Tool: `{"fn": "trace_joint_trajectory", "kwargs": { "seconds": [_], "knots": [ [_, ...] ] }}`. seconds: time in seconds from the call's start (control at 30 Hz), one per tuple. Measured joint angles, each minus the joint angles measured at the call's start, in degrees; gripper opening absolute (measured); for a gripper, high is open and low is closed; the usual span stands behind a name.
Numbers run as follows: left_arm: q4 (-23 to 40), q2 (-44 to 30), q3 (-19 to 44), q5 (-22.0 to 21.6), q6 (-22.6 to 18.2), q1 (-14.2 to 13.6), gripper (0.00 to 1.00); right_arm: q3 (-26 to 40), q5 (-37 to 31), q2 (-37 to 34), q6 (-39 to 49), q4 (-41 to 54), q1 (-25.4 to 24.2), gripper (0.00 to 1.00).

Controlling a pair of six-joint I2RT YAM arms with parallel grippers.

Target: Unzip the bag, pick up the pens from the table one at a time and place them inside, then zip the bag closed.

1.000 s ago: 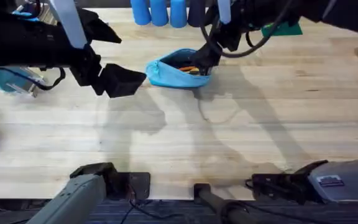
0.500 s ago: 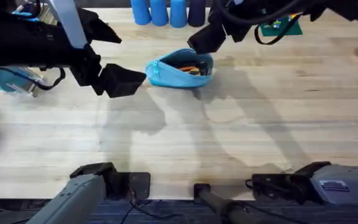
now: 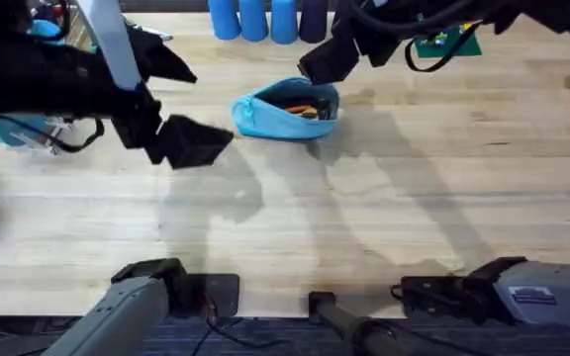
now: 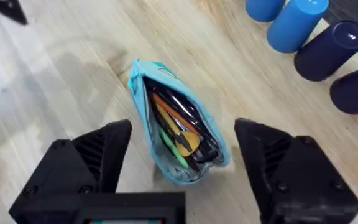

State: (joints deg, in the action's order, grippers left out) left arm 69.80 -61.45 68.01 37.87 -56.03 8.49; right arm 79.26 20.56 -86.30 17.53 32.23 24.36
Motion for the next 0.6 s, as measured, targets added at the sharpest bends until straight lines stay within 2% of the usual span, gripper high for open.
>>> {"fn": "trace_joint_trajectory", "kwargs": {
  "seconds": [0.13, 0.2, 0.3, 0.5, 0.6],
  "knots": [
    [2.92, 0.0, 0.0, 0.4, -4.96, 0.6, 0.993, 0.0, 0.0, 0.0, -1.55, 0.52, 0.0, 0.997],
    [3.76, 0.0, 0.0, 1.17, -6.95, 2.22, 0.993, 0.0, -0.17, 0.04, -2.73, 0.92, 0.0, 0.997],
    [6.26, 0.0, 0.0, 3.14, -11.17, 6.5, 0.993, 0.0, -2.2, 0.29, -5.49, 1.22, 0.16, 0.997],
    [10.21, 0.0, 0.0, 7.52, -21.11, 16.92, 0.993, 0.0, -6.08, 2.14, -9.84, 2.34, 0.93, 0.998],
    [10.36, 0.0, 0.0, 8.29, -23.64, 20.07, 0.993, 0.0, -7.37, 3.01, -12.55, 2.38, 1.88, 0.998]
  ]
}}
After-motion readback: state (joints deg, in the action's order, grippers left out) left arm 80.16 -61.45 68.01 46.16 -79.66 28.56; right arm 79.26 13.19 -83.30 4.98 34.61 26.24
